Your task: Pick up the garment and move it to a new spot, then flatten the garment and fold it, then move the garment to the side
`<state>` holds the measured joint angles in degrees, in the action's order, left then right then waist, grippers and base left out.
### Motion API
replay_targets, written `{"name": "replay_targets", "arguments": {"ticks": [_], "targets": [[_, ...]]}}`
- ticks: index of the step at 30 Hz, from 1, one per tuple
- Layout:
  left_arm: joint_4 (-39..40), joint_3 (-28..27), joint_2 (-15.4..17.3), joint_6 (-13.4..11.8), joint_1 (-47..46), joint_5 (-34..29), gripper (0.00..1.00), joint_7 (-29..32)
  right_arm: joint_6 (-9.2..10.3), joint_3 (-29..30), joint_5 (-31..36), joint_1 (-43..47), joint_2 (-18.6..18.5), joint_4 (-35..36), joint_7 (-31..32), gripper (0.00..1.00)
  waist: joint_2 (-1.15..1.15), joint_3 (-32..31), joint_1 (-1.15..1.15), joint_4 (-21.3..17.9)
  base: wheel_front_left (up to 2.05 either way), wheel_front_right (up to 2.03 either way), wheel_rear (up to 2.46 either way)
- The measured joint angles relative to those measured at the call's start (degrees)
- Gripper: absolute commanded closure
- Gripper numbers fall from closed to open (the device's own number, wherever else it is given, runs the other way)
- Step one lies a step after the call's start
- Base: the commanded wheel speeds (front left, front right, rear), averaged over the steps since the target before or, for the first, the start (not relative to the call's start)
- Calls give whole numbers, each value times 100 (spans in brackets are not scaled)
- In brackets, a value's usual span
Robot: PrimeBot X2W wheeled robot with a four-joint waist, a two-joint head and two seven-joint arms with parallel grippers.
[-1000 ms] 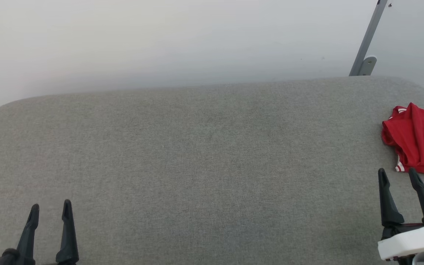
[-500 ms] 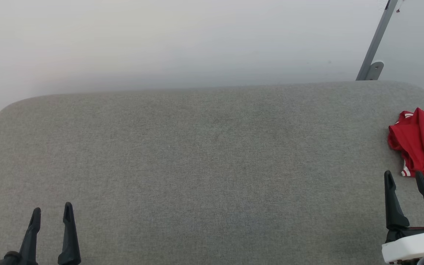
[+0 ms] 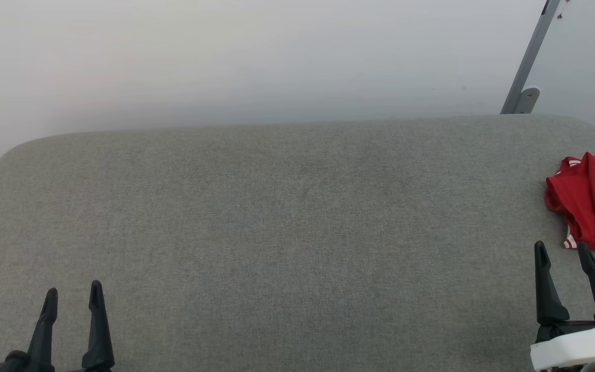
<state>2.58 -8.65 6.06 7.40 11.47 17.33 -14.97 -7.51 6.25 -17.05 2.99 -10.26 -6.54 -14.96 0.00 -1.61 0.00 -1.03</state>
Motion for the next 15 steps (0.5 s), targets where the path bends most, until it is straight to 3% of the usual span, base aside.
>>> {"name": "replay_targets", "arguments": {"ticks": [15], "targets": [[46,37,7,0,0,-29,0,0,0,-38,51,36,66,37,-1,0,0,27,0,8,0,0,0]]}}
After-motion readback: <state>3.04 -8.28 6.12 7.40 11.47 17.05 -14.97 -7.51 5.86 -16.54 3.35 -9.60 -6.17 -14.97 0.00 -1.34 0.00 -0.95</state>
